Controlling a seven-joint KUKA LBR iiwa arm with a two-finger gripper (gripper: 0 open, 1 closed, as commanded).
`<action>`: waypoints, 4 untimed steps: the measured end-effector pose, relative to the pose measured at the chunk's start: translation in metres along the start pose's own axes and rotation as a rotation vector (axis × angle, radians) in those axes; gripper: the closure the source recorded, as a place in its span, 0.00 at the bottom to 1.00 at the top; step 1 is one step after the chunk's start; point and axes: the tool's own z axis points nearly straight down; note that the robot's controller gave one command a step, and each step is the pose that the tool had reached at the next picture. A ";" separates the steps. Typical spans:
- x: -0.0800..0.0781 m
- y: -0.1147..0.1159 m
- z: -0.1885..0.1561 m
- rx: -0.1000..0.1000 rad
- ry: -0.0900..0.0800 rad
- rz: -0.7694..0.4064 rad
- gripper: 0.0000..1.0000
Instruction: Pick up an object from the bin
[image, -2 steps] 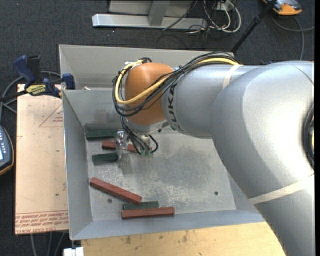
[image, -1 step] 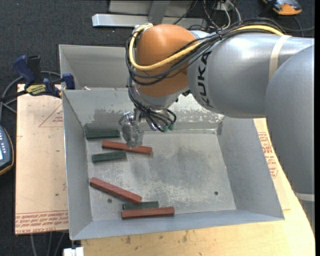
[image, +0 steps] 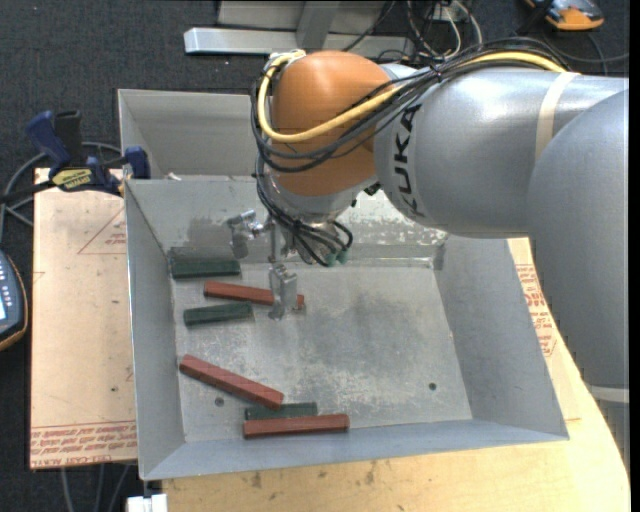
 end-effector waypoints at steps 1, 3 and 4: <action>-0.025 -0.019 0.130 -0.001 0.001 -0.129 0.00; -0.027 -0.008 0.038 0.002 -0.005 -0.366 1.00; -0.026 -0.008 0.041 -0.001 -0.001 -0.365 0.00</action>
Offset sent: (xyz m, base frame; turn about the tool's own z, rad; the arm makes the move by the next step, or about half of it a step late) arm 0.0302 -0.0088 -0.1270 -0.1322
